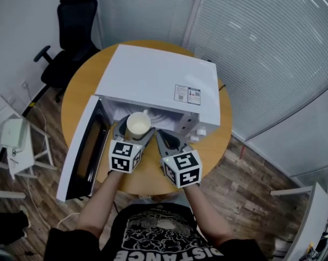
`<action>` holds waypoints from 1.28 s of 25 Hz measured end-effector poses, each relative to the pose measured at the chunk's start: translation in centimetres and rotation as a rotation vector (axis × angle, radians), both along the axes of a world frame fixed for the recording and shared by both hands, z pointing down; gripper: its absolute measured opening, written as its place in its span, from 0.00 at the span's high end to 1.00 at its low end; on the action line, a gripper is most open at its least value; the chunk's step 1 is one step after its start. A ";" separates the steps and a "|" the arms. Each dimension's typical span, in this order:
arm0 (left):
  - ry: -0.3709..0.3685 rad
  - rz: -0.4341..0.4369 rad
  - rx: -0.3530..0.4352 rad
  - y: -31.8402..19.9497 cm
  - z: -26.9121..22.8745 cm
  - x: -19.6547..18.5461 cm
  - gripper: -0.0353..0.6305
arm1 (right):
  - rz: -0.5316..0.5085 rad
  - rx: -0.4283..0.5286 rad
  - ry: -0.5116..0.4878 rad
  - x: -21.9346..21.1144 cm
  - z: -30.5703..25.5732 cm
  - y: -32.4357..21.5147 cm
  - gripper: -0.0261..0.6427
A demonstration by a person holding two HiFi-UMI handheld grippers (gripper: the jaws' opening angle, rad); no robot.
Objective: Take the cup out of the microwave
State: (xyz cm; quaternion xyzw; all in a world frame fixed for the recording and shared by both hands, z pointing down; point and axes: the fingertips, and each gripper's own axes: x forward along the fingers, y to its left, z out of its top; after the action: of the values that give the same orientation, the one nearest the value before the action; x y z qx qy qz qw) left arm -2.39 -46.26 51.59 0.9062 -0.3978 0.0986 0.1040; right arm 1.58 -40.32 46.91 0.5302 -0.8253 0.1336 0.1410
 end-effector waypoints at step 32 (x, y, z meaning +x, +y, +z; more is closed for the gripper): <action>0.001 -0.238 -0.011 9.9 -2.5 0.5 0.29 | -0.187 0.037 -0.055 2.4 -1.8 6.6 0.94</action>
State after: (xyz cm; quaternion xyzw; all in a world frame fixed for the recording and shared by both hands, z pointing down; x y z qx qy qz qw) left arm -1.88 -36.39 49.12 0.8519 -0.5021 0.0874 0.1203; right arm 4.01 -33.72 45.13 0.4494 -0.8771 0.1192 0.1206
